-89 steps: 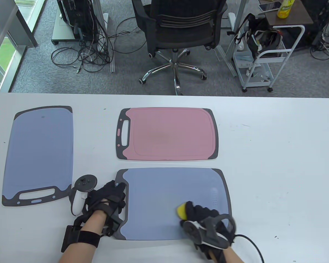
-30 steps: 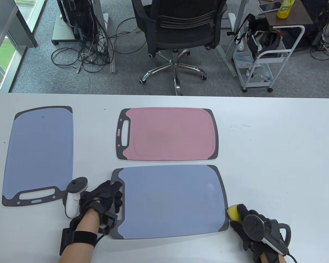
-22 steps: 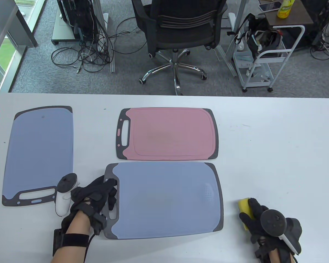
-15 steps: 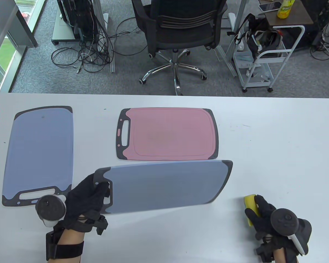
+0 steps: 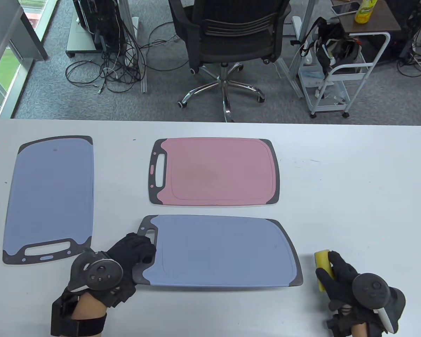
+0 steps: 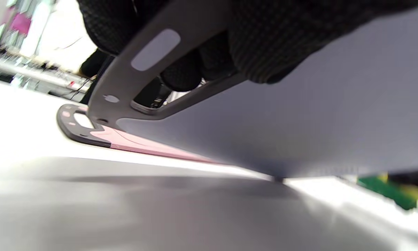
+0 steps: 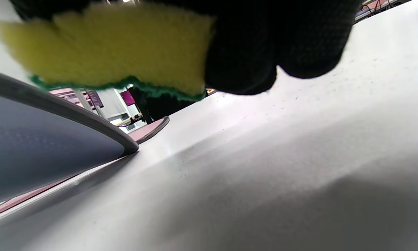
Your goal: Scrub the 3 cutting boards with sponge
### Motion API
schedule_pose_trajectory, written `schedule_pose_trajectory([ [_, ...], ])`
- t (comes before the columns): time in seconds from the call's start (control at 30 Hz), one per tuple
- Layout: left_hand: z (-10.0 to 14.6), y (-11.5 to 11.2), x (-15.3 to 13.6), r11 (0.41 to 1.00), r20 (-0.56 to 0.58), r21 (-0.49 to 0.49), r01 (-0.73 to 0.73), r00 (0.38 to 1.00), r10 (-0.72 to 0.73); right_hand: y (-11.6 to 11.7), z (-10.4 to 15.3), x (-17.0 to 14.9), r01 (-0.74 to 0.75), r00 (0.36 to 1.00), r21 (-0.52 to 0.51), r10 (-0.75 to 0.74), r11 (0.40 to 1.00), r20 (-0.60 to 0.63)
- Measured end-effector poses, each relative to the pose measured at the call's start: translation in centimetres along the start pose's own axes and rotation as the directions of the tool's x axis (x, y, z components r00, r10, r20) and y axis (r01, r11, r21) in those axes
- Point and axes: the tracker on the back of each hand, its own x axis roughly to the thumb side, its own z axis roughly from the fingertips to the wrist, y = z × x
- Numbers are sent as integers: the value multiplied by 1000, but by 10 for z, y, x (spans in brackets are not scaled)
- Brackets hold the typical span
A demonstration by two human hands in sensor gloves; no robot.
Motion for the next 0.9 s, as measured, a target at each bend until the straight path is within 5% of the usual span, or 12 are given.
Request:
schedule_pose_trajectory([
  [0.17, -1, -32, 20, 970, 119, -4, 243, 963, -241, 2, -3, -4, -7, 1000, 8, 7, 1000, -17],
  [0.6, 5, -49, 26, 958, 183, 57, 283, 940, -288, 12, -4, 4, -58, 998, 6, 58, 998, 5],
  [0.77, 0, -52, 25, 957, 175, 6, 289, 942, -285, 20, -14, 45, -188, 976, -36, 191, 981, 106],
  [0.9, -1, -53, 22, 966, 174, -7, 260, 951, -255, 39, -35, 112, -242, 952, -14, 240, 970, 190],
])
